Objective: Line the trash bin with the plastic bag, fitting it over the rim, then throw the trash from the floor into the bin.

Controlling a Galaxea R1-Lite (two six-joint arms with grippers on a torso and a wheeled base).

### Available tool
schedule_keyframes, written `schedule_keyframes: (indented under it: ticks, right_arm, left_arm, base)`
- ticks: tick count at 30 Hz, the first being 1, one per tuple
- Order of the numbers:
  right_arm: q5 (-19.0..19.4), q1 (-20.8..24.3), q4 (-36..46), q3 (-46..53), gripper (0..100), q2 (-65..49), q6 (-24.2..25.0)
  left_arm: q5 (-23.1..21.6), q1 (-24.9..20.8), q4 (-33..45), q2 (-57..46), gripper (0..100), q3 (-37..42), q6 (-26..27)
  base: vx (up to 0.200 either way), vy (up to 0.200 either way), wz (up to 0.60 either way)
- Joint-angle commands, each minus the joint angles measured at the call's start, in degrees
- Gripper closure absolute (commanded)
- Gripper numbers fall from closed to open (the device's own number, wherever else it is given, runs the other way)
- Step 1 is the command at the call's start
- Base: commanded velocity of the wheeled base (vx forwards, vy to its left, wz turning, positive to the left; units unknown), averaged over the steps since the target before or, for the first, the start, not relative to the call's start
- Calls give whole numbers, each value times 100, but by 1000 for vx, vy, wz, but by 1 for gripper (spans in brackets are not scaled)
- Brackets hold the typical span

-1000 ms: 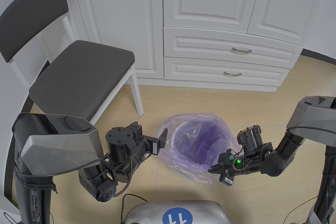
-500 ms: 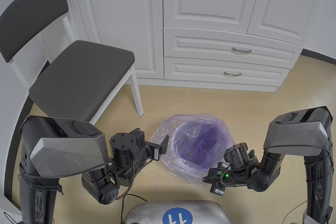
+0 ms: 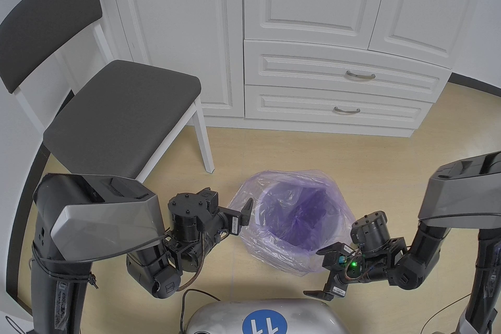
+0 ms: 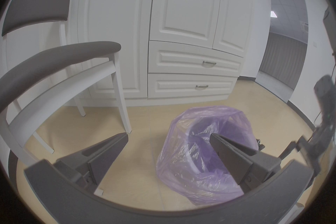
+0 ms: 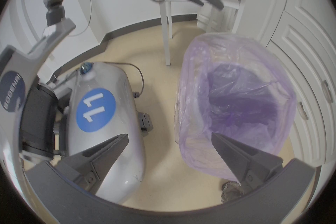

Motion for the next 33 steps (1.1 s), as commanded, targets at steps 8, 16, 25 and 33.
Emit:
schedule_keyframes:
  ticks: [8,16,25,33]
  right_arm:
    - [-559,86,-31,271,0,-1769,1769]
    - [-946,-336,-295,-10,0,-1875,2208]
    - [-955,-757,-286,-414,0,-1488,2226]
    - [-981,-1171,-286,-1197,0,-161,2199]
  left_arm:
    - [-37,261,1757,182,0,-740,32]
    - [-45,533,2697,754,0,-1505,287]
    - [-142,630,3919,1457,0,-3060,304]
    - [-265,683,5140,1755,0,-4423,278]
  base:
    - [0,0,0]
    - [0,0,0]
    - [0,0,0]
    - [0,0,0]
